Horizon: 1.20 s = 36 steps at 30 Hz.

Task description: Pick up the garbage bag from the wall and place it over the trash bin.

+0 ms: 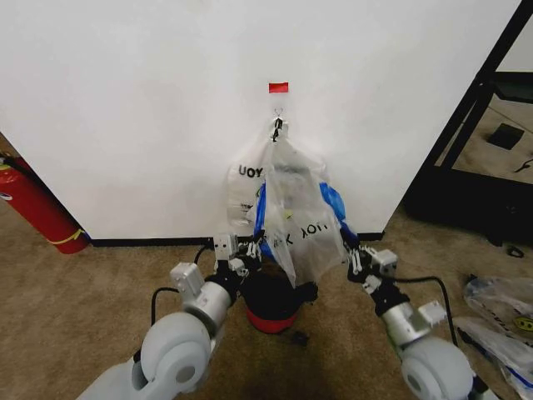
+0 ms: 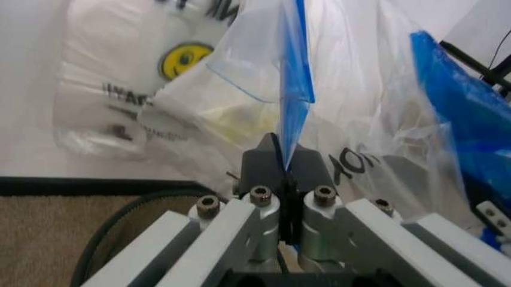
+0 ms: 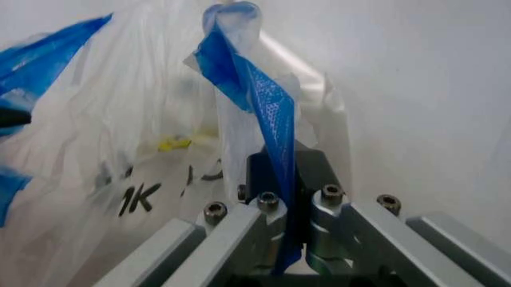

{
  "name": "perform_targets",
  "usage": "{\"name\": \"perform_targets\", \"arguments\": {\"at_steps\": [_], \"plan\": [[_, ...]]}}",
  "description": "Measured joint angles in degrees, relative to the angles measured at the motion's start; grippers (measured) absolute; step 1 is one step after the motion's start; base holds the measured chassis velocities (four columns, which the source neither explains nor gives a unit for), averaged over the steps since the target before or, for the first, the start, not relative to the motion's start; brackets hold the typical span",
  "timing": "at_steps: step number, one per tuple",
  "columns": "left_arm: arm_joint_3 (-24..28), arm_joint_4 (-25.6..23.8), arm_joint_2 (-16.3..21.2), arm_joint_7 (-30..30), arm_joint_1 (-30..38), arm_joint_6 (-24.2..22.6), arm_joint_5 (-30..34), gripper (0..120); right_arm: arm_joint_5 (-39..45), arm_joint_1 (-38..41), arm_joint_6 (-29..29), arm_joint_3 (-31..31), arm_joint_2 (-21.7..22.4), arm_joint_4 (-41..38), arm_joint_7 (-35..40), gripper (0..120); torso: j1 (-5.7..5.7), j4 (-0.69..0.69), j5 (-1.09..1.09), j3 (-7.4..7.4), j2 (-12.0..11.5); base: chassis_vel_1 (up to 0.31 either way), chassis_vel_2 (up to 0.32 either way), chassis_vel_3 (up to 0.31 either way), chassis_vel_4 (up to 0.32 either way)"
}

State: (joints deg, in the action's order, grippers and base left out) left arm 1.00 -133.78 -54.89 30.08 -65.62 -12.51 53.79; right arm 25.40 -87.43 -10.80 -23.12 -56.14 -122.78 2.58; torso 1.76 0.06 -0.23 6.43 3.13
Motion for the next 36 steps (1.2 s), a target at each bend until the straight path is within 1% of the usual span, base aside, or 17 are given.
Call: {"name": "perform_targets", "arguments": {"at_steps": [5,11,16,19,22,26,27,30,32,36], "plan": [[-0.1,-0.4,0.3,-0.2,-1.7,0.0,-0.5,0,0.8,-1.1,0.3,-1.2,0.4,-1.1,-0.1,0,0.00,-0.01,0.00,0.00,0.0,0.000,0.000,0.000,0.000],[0.2,-0.4,0.3,-0.5,-4.1,0.3,-1.7,0,-0.6,-3.7,-0.7,-1.2,0.2,-0.6,-0.5,0,0.00,-0.01,0.00,0.01,0.0,0.000,0.000,0.000,0.000],[0.2,-0.7,0.3,-0.4,-3.8,0.6,-2.0,0,-0.5,-4.0,-0.9,-1.4,0.4,-1.0,-0.3,0,0.00,-0.01,0.00,0.01,0.0,0.000,0.000,0.000,0.000],[-0.5,-1.5,0.4,-0.3,-2.2,0.7,-1.6,0,1.0,-2.4,-0.5,-2.0,0.8,-2.2,0.6,0,0.01,0.00,0.00,0.01,0.0,0.000,0.000,0.000,0.000],[-2.3,-3.3,1.4,-0.2,0.4,0.7,-0.2,0,4.1,0.1,1.1,-2.7,1.2,-4.7,2.3,0,0.01,-0.01,0.00,0.01,0.0,0.000,0.000,0.000,0.000],[-3.9,-4.7,2.5,-0.1,2.1,0.7,0.7,0,6.6,2.0,2.6,-2.8,1.6,-6.8,3.8,0,0.01,0.00,0.00,0.01,0.0,0.000,0.000,0.000,0.000],[-5.3,-6.1,3.5,0.1,2.9,0.5,2.0,0,9.3,3.5,4.2,-2.9,2.0,-9.0,5.5,0,0.01,-0.01,0.00,0.01,0.0,0.000,0.000,0.000,0.000],[-7.3,-8.2,5.2,0.8,2.8,0.2,4.2,0,14.1,5.5,7.2,-3.0,2.8,-12.4,8.3,0,0.01,0.00,0.00,0.01,0.0,0.000,0.000,0.000,0.000],[-7.8,-8.7,5.6,0.9,2.4,0.1,4.6,0,15.4,6.0,8.0,-3.1,3.1,-13.2,9.0,0,0.01,-0.01,0.00,0.01,0.0,0.000,0.000,0.000,0.000],[-10.7,-9.7,7.3,1.9,1.3,-0.3,6.7,0,22.6,7.7,11.6,-4.4,4.5,-16.8,12.6,0,0.01,-0.01,-0.01,0.01,0.0,0.000,0.000,0.000,0.000]]}}
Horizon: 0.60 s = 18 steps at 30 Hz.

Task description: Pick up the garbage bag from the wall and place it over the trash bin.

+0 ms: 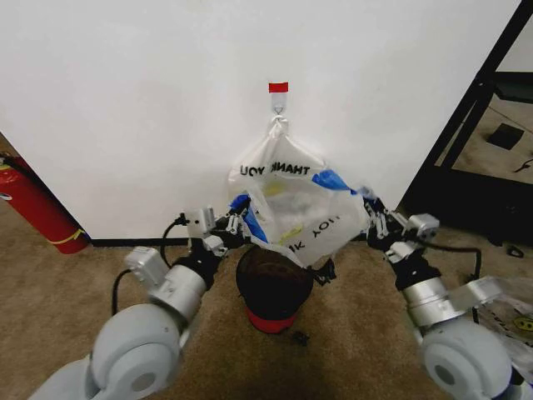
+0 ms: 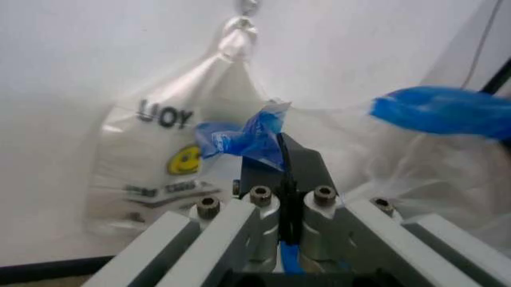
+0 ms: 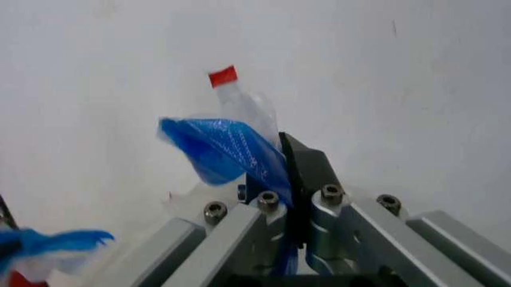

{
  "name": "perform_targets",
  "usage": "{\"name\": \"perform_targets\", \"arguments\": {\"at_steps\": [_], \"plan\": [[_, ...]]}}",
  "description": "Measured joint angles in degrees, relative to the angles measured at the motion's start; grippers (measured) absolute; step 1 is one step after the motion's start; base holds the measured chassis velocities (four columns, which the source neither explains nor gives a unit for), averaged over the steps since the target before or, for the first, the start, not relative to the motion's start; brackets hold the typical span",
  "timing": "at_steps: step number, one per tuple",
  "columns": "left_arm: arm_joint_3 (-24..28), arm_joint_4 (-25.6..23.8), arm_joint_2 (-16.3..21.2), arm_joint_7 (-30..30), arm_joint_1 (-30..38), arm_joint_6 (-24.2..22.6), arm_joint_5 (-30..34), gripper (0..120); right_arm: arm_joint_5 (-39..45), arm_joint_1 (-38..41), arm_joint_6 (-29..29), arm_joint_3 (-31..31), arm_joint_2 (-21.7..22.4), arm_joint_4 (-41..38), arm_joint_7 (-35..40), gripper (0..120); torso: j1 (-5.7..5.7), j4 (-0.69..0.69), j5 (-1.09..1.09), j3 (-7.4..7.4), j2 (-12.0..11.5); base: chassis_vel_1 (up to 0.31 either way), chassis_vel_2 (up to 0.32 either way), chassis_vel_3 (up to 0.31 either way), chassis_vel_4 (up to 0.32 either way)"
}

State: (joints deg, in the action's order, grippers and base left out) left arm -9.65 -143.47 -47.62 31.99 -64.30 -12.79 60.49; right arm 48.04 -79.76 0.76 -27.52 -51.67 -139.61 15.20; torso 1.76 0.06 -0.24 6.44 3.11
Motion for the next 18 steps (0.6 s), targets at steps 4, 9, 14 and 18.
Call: {"name": "perform_targets", "arguments": {"at_steps": [4,9,14,18], "plan": [[-3.4,0.0,1.6,0.8,0.2,-0.4,3.0,0,6.2,1.4,2.5,-0.9,1.3,-2.1,2.7,0,0.00,0.00,0.00,0.00,0.0,0.000,0.000,0.000,0.000],[-6.2,0.0,1.9,4.0,-1.4,-2.8,6.9,0,7.9,2.8,4.0,0.9,0.8,-0.9,5.0,0,0.00,-0.01,0.01,0.00,0.0,0.000,0.000,0.000,0.000],[-3.3,0.0,-0.8,6.3,-2.3,-4.3,7.3,0,7.9,2.4,4.8,3.4,-1.2,1.2,6.5,0,0.00,0.01,0.00,0.00,0.0,0.000,0.000,0.000,0.000],[-1.1,0.1,-1.9,8.6,-1.3,-5.3,7.9,0,7.8,2.7,5.7,5.0,-2.5,3.0,7.1,0,0.00,0.02,0.00,0.00,0.0,0.000,0.000,0.000,0.000]]}}
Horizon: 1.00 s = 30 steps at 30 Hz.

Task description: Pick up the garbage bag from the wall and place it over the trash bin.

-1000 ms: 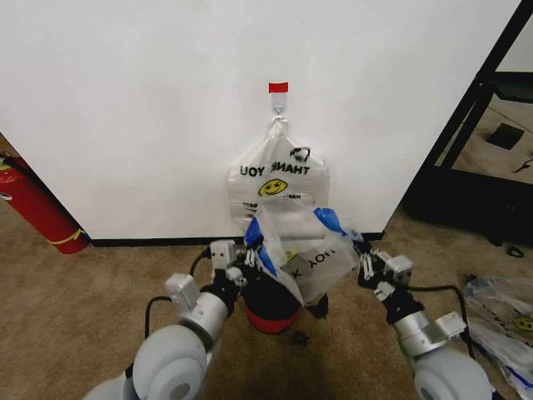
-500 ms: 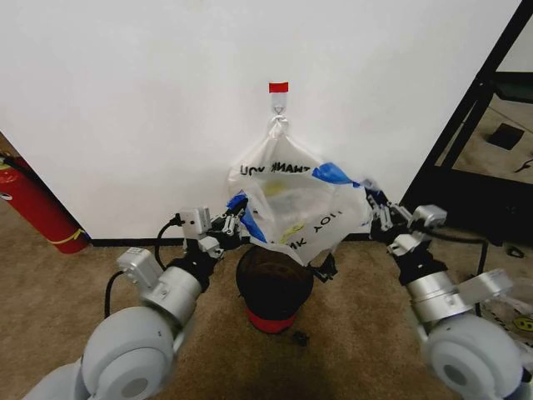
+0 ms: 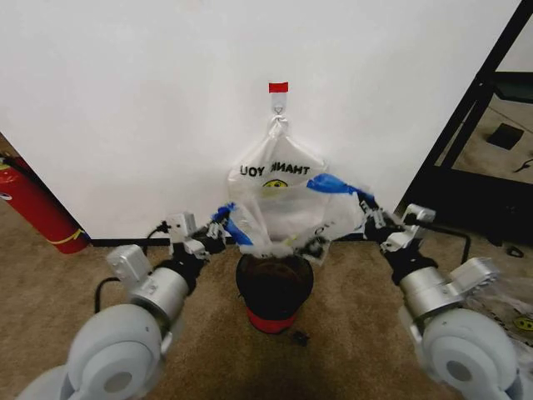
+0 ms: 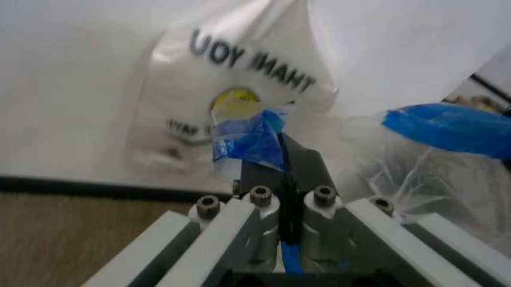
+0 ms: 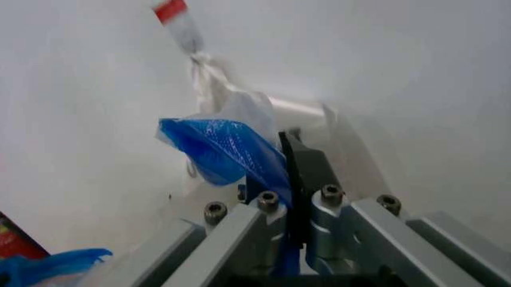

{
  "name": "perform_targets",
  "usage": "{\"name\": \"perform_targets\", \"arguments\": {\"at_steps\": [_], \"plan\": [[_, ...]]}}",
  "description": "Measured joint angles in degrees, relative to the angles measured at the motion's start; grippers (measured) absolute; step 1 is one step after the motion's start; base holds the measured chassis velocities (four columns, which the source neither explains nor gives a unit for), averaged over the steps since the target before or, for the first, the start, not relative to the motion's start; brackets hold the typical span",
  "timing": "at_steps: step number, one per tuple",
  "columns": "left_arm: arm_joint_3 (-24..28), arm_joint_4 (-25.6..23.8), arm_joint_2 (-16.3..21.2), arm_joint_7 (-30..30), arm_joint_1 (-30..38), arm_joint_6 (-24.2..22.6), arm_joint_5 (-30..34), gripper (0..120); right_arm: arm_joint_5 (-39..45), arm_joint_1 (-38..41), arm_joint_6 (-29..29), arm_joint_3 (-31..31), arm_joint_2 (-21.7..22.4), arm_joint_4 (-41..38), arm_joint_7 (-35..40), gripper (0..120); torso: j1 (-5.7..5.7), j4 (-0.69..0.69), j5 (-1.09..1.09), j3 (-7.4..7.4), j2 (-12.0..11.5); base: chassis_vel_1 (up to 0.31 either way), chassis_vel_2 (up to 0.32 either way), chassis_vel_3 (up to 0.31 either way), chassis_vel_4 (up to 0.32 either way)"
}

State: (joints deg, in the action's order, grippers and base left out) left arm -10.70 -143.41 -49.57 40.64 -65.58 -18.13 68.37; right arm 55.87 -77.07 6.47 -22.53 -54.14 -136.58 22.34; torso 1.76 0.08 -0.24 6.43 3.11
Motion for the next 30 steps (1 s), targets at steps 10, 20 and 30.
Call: {"name": "perform_targets", "arguments": {"at_steps": [10,20,30], "plan": [[-0.6,0.1,-1.4,4.0,-1.9,-1.8,3.4,0,0.8,1.7,1.8,4.9,-3.2,5.1,1.2,0,0.00,-0.02,0.01,0.00,0.0,0.000,0.000,0.000,0.000],[6.1,7.6,-8.1,4.2,-1.8,0.5,-0.6,0,-5.3,2.3,0.9,9.4,-8.0,11.7,0.5,0,0.00,-0.02,0.01,0.00,0.0,0.000,0.000,0.000,0.000],[10.3,18.7,-11.5,0.5,0.1,4.5,-8.7,0,-10.2,-0.1,-1.9,10.6,-11.0,16.4,-1.5,0,0.00,-0.02,0.01,0.00,0.0,0.000,0.000,0.000,0.000]]}}
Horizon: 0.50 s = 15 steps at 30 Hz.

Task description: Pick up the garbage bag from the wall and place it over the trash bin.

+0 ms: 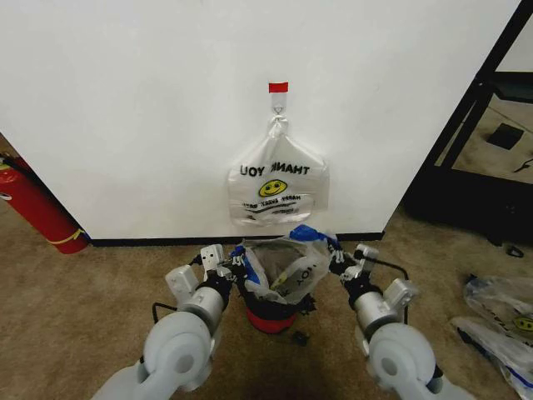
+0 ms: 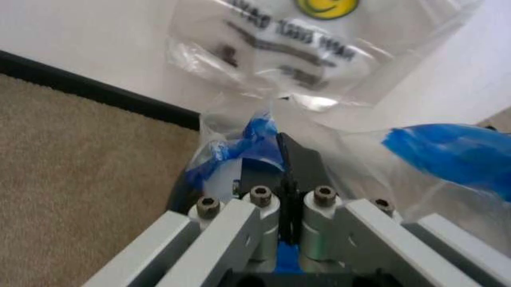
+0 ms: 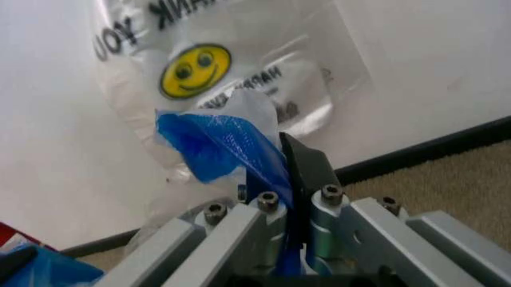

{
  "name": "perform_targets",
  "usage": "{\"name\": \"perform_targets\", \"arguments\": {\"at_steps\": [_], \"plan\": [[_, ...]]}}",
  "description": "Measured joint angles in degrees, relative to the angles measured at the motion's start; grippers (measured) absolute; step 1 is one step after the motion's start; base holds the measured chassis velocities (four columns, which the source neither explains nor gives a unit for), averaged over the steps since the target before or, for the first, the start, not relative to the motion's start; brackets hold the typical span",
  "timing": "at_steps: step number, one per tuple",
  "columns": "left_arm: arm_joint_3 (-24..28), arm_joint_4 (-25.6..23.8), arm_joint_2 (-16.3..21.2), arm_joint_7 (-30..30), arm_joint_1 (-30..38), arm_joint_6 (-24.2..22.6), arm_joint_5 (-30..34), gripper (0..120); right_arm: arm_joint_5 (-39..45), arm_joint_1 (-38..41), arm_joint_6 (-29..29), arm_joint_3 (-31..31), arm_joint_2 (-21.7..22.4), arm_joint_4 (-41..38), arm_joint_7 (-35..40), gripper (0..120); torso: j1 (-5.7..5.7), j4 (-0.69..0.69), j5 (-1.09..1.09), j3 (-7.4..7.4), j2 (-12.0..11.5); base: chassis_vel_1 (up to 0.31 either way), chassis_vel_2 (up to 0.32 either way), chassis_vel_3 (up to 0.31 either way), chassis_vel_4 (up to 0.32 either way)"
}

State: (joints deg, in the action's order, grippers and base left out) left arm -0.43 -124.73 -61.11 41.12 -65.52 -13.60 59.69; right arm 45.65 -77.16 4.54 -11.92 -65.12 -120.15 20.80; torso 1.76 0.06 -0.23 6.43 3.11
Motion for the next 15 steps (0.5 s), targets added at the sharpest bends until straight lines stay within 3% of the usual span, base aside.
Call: {"name": "perform_targets", "arguments": {"at_steps": [6,15], "plan": [[0.0,1.7,0.4,-2.3,0.0,2.3,-5.1,0,-2.7,-0.6,-2.0,0.5,-1.8,2.2,-0.9,0,0.00,0.00,0.00,0.00,0.0,0.000,0.000,0.000,0.000],[-4.1,-2.2,5.2,-3.6,-5.7,3.8,-7.1,0,-6.5,-6.8,-4.3,-0.9,-2.0,1.1,-1.7,0,0.00,0.00,0.00,0.00,0.0,0.000,0.000,0.000,0.000]]}}
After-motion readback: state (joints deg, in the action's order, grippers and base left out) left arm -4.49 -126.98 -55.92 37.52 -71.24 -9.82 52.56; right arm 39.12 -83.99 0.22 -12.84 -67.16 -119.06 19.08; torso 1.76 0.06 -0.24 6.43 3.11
